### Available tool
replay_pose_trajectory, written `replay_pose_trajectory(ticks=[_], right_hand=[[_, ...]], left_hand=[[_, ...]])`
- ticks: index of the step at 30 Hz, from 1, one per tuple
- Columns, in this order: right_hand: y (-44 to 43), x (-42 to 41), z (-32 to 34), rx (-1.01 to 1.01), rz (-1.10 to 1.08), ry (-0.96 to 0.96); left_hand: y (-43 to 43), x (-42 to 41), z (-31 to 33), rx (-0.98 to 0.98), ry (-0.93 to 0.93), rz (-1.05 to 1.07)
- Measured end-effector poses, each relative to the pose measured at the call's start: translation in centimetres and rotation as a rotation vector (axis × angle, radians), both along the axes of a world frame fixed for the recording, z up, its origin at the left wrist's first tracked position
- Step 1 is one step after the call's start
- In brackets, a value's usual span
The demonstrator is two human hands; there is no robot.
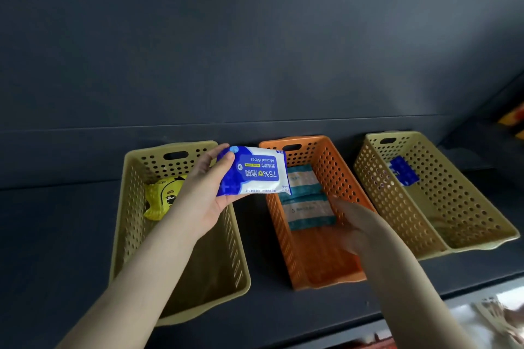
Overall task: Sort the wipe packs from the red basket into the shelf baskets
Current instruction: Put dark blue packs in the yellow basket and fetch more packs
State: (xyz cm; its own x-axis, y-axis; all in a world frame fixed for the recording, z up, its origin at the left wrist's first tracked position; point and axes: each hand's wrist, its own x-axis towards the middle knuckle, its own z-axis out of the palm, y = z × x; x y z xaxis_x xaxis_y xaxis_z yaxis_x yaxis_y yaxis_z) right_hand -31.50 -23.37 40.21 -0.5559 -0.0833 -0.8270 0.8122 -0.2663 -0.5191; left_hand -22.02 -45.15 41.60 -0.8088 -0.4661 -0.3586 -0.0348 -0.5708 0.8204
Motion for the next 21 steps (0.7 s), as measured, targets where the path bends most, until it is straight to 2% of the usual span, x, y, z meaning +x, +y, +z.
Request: replay_pose_trajectory(ticks=[3, 7, 11, 14, 16, 18, 21], right_hand=[[0.3, 0.9, 2.4, -0.059, 0.069, 0.154], [0.4, 1.5, 5.3, -0.062, 0.253, 0.548], [2.2, 0.7, 6.6, 0.159, 0.449, 0.695], [4.3, 0.0, 7.1, 0.476, 0.539, 0.808], [6.1, -0.7, 7.1, 0.568, 0.568, 0.870], [8.3, -1.8, 6.5, 0.437, 0.509, 0.845], [12.0, -3.7, 5.2, 0.202, 0.219, 0.709]], left_hand=[[0.4, -0.3, 0.6, 0.020, 0.012, -0.046], [1.9, -1.9, 1.9, -0.027, -0.004, -0.156], [4.5, -4.3, 2.8, -0.171, 0.014, -0.297], [6.8, -6.4, 3.4, -0.238, 0.043, -0.424], [8.4, -8.1, 4.0, -0.281, 0.045, -0.497], [10.0, -10.2, 4.5, -0.306, 0.057, -0.566], [12.1, -13.3, 4.1, -0.331, 0.096, -0.695]])
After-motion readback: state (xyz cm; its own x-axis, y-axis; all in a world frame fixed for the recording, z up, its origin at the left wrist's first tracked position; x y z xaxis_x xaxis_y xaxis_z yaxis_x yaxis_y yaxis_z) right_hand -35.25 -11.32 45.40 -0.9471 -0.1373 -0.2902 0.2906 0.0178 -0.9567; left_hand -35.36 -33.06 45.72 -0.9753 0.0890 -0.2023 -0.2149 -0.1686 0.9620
